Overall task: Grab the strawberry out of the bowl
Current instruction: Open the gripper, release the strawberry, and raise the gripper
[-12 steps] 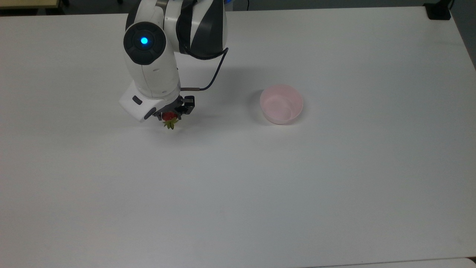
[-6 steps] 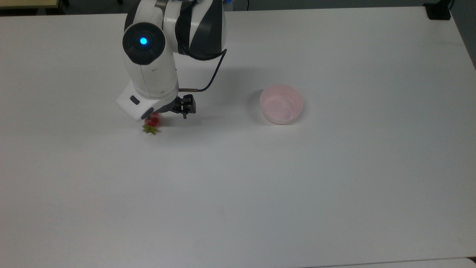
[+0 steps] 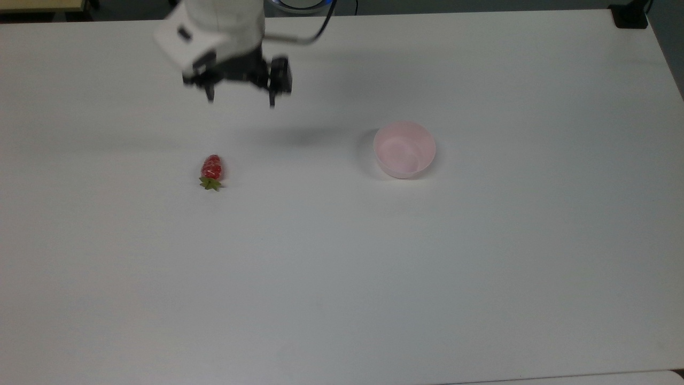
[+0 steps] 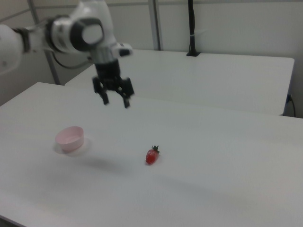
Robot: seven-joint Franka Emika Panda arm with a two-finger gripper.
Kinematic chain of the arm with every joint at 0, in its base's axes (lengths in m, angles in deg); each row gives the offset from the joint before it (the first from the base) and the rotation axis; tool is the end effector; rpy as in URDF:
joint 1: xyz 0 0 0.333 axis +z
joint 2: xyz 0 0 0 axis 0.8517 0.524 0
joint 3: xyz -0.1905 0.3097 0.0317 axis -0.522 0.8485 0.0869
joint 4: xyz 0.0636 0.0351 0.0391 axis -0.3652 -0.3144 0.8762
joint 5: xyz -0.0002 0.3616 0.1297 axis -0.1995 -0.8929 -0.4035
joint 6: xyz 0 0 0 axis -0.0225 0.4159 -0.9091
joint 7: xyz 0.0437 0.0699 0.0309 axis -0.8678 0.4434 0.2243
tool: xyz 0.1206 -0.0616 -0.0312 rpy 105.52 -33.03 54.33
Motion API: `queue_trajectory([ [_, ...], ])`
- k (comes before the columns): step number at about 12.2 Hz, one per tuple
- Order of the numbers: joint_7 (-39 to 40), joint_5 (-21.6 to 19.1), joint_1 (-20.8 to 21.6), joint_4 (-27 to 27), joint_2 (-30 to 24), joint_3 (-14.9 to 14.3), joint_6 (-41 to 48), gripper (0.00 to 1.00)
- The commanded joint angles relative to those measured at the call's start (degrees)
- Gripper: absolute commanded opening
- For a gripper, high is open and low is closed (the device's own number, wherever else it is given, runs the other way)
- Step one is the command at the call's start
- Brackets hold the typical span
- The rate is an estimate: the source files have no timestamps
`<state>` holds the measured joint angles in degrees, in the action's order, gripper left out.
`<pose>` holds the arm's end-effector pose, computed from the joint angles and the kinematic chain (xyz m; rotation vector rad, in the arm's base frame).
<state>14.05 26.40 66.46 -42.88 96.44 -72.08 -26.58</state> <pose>0.6180 -0.0233 0.5449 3.0509 -0.0158 -0.0650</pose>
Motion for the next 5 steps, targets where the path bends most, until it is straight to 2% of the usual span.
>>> queue_trajectory([
  [1,-1.9,0.6,-0.7,-4.7,-7.6,1.5,2.7,1.00],
  [2,-1.9,0.5,-1.8,-5.4,-8.7,1.5,2.5,1.00],
  [5,-2.0,0.6,-1.8,-5.1,-8.7,1.4,2.7,1.00],
])
